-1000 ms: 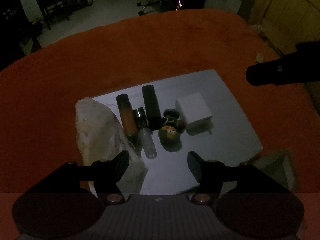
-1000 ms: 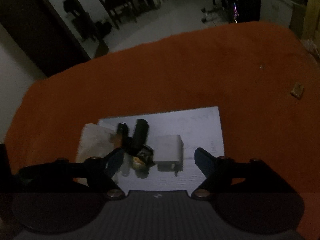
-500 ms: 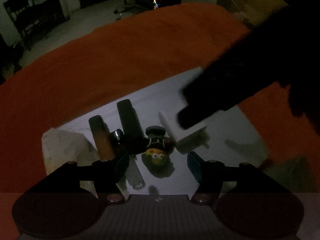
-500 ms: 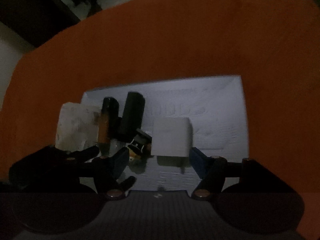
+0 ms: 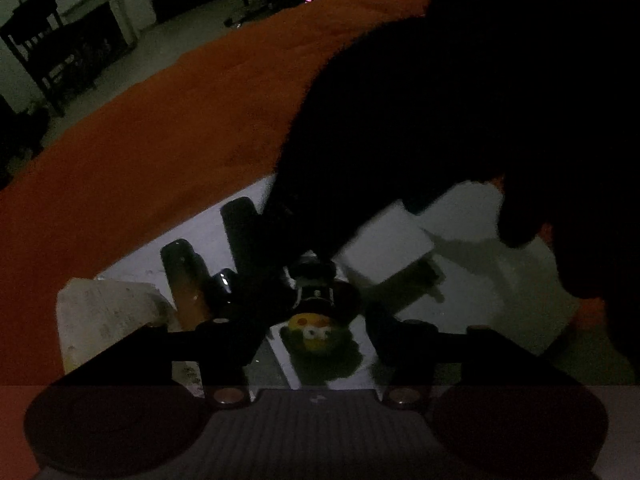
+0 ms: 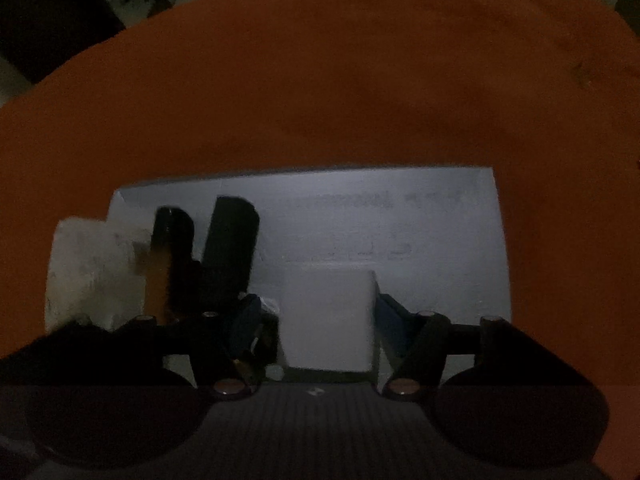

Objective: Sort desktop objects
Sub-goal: 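Close the right tool on the white charger cube while the left tool reaches the figurine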

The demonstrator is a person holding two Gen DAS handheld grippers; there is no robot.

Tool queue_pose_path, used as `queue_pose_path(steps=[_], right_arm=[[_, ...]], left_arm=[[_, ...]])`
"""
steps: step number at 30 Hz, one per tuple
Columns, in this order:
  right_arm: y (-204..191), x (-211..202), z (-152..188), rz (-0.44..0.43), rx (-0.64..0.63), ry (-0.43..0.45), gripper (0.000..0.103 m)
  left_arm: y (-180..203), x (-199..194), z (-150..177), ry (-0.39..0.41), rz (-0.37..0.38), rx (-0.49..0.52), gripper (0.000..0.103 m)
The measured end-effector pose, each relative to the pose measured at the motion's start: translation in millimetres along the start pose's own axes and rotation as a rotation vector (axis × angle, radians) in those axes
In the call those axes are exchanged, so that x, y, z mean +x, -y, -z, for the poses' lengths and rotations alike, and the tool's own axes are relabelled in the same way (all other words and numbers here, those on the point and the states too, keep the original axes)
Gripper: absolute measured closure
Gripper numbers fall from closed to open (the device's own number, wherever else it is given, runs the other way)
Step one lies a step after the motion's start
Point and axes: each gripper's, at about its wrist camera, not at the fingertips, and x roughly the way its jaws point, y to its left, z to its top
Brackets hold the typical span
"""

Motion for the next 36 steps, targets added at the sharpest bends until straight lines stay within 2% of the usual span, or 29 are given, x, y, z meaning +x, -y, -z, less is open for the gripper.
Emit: queue_pose_path(steps=[5,7,8,9,12,17,25,29,34,36], right_arm=[[8,8,4,-0.005,0.041,-0.01,0.041],[10,10,5,-0.016,0.054,-0.004,0.041],[9,11,6,-0.015,0.049,0.001,0.042],[9,12,8,-0.011,0.039,0.004,0.042],[7,12,12,0.01,0.013,0.014,0.042],[14,7,19,0.039,-0.007,-0.01,0.043],[19,-1,27,0.094,-0.056,-0.045,0.043],[19,2,24,0.099,-0.049,-0.051,0.043],[16,8,22,0.098,-0.031,-0.05,0.043],[17,9,22,0.096,-0.027,-0.051,0.043]], left_arm=[[2,0,-2,-0.006,0.002,0.009,0.053],[5,-4,1,0.027,0.009,0.026,0.057],[7,-4,2,0.033,0.018,0.04,0.063],[10,-3,3,0.023,0.023,0.054,0.068],[14,-3,5,0.017,0.006,0.067,0.075],[6,-8,6,-0.005,0.026,0.019,0.082],[-5,-20,13,-0.017,0.109,-0.055,0.082],[-7,-18,9,-0.026,0.095,-0.099,0.079],[6,-17,4,-0.051,0.079,-0.142,0.069],[10,-15,3,-0.06,0.08,-0.141,0.059]])
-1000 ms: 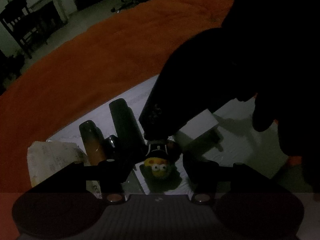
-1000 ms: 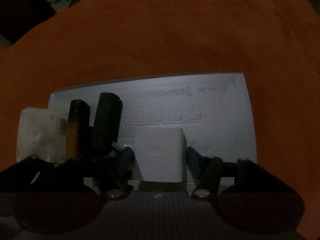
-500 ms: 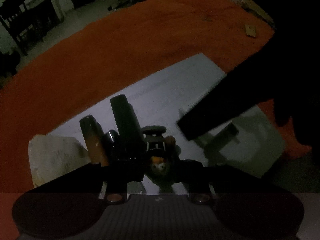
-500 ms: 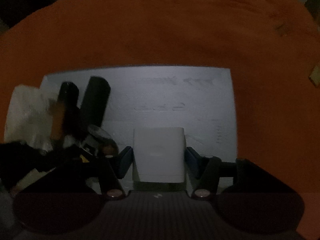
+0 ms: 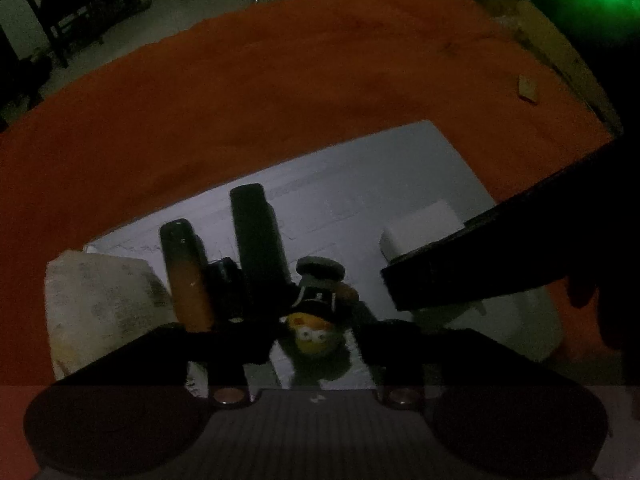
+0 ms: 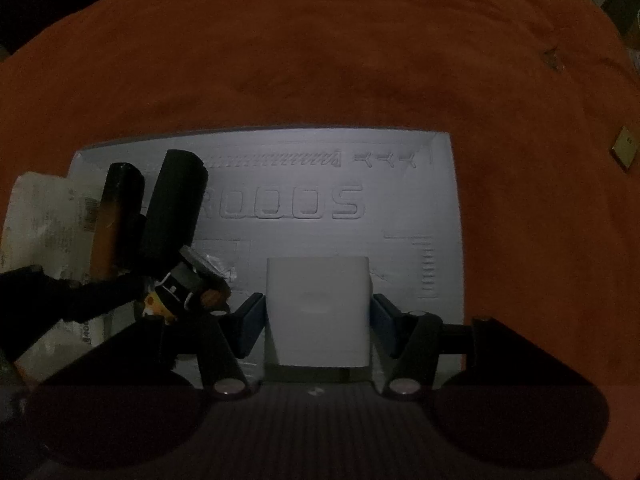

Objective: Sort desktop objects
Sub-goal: 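Close the right tool on the white charger cube while the left tool reaches the figurine, then grip the cartoon figurine with the left tool while the right tool lifts the charger cube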

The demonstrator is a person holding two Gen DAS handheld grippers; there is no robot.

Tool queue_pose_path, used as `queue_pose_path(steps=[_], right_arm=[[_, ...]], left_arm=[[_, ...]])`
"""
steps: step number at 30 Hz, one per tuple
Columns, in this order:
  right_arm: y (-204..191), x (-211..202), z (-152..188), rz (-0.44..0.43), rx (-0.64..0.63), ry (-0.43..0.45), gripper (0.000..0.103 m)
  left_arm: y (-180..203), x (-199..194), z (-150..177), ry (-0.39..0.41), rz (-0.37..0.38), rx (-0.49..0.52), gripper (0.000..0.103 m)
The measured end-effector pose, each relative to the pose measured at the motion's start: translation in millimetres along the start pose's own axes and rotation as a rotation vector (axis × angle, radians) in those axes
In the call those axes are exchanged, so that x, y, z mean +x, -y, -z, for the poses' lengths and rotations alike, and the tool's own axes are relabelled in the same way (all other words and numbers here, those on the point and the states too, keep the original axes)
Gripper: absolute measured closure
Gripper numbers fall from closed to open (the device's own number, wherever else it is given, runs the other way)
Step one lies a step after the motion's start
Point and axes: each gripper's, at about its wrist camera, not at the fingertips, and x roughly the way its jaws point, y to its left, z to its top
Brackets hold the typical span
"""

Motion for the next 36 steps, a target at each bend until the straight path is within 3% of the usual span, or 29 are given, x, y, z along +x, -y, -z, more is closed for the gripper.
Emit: queue_pose_path(steps=[9,10,12,13,26,36], right_arm=[[-1,3,1,0.004,0.006,0.008,0.04],[-3,4,1,0.012,-0.005,0.011,0.04],[-8,4,3,0.036,-0.029,0.019,0.041],[-10,4,5,0.047,-0.038,0.023,0.042],[2,-10,12,-0.051,0.034,0.049,0.043],[15,-29,13,-0.11,0.045,0.078,0.043]], left_arm=[[2,6,-7,-0.032,-0.025,0.021,0.05],[-4,12,-11,-0.053,-0.028,0.02,0.051],[-5,17,-13,-0.088,-0.031,0.031,0.068],[-5,17,-13,-0.093,-0.031,0.036,0.068],[-14,-7,1,-0.016,0.029,0.043,0.069],[-38,-26,11,0.025,0.08,-0.033,0.069]])
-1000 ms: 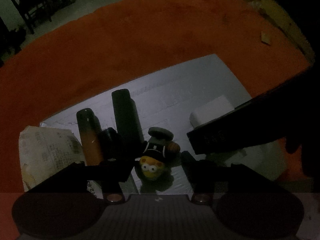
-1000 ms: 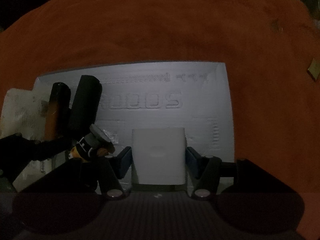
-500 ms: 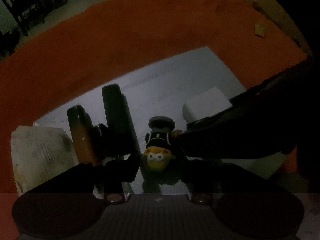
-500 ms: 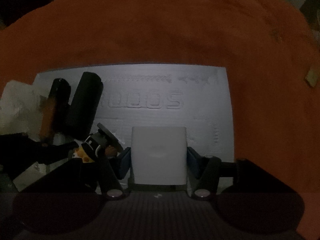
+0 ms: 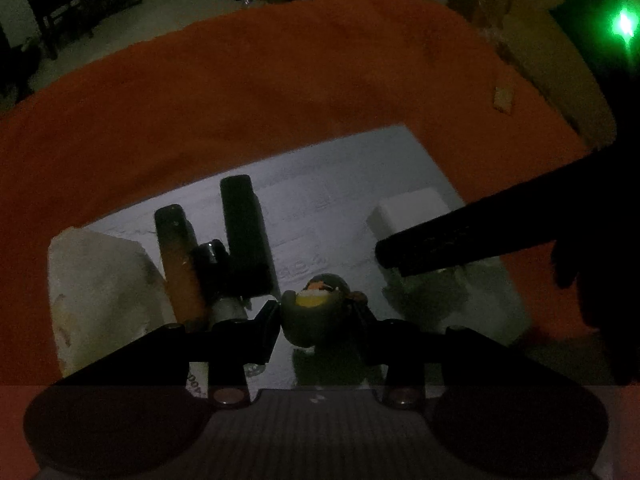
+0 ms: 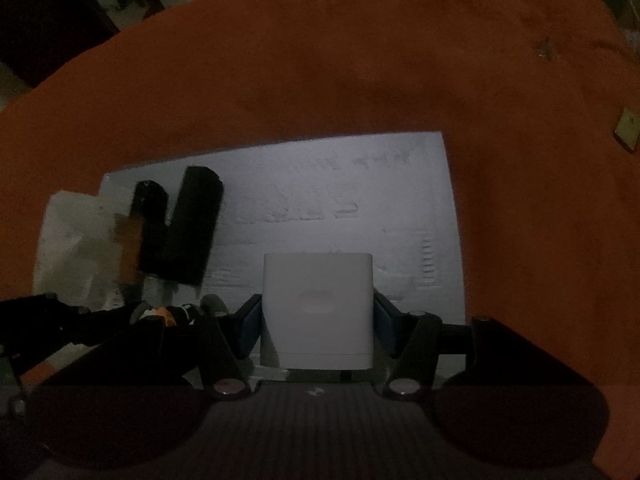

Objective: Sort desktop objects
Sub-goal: 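Grip the cartoon figurine with the left tool while the right tool lifts the charger cube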

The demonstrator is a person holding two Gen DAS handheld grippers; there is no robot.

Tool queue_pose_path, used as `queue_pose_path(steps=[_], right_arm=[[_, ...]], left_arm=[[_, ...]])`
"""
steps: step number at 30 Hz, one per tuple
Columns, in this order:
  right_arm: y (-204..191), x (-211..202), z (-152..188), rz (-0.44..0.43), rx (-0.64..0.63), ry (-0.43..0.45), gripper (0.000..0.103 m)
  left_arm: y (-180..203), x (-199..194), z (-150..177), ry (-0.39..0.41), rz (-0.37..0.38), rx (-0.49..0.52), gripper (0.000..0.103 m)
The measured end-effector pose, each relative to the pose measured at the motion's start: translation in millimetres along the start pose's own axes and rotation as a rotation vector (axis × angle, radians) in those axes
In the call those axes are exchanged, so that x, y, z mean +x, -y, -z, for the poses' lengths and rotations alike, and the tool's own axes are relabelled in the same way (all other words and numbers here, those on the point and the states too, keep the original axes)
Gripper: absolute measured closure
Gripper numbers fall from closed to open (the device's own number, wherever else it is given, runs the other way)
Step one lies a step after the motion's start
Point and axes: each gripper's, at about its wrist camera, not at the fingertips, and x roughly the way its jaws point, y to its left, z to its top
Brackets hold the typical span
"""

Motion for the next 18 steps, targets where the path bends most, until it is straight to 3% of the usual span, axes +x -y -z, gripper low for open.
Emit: queue_pose_path(steps=[9,14,18], right_arm=[[-6,-24,5,-0.077,-0.007,0.033,0.043],[-13,-37,9,-0.066,-0.045,0.041,0.043],[-23,-44,12,-0.003,-0.08,0.053,0.043]], left_arm=[[-12,-21,-2,0.041,0.024,-0.054,0.069],[-13,-33,-2,0.055,0.003,-0.036,0.069],[-11,-40,-4,0.073,-0.016,-0.029,0.069]])
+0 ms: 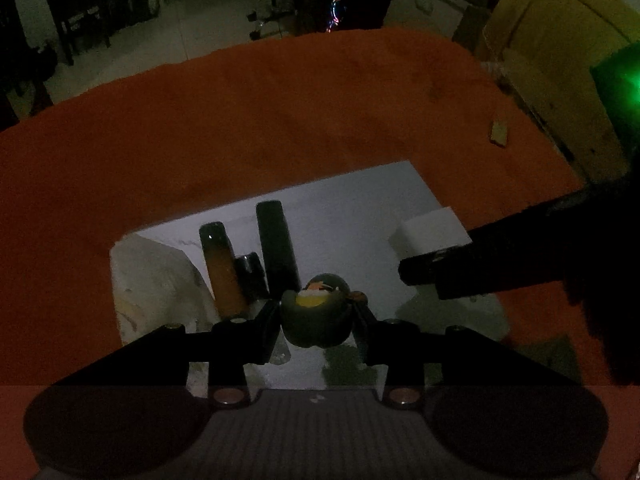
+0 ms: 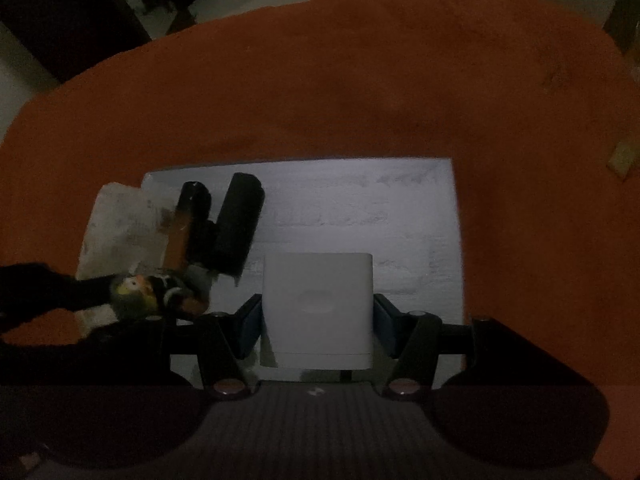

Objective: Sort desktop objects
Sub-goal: 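Grip the cartoon figurine with the left tool while the right tool lifts the charger cube, then lower the charger cube into the box and open the right tool while the left tool releases the figurine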

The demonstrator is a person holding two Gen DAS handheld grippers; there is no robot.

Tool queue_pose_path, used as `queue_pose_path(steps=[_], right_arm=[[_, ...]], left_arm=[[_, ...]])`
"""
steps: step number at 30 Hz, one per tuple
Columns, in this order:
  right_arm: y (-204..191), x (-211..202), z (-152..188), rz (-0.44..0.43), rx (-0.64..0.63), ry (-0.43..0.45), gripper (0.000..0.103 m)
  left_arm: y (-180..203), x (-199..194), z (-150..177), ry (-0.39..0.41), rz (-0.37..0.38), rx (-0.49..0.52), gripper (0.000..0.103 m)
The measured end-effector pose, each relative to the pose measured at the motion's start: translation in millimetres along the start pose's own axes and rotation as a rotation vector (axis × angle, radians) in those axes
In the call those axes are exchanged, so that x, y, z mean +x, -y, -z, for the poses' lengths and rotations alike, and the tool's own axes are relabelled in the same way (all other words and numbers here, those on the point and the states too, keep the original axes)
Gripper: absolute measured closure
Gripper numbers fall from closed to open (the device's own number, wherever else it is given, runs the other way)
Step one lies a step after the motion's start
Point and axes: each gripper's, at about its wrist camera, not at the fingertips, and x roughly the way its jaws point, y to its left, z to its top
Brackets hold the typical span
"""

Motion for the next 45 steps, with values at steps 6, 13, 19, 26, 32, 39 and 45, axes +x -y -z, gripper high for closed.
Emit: queue_pose_path(steps=[6,13,19,26,32,39,45], right_arm=[[-16,-25,8,0.008,-0.065,0.04,0.043],[-38,-67,27,-0.038,-0.111,0.103,0.044],[-55,-95,43,-0.061,-0.17,0.161,0.043],[-68,-99,64,-0.079,-0.194,0.173,0.044],[-67,-94,91,-0.082,-0.214,0.166,0.044],[-73,-91,127,-0.123,-0.247,0.125,0.044],[-77,-75,154,-0.123,-0.26,0.077,0.044]], left_arm=[[5,-25,5,0.048,-0.005,0.003,0.069],[4,-71,19,0.135,0.007,0.033,0.069],[5,-100,33,0.16,-0.004,0.012,0.069],[12,-120,53,0.162,-0.076,0.028,0.069],[14,-125,75,0.12,-0.089,0.04,0.069],[26,-125,101,0.104,-0.102,0.077,0.069],[34,-121,129,0.074,-0.113,0.113,0.069]])
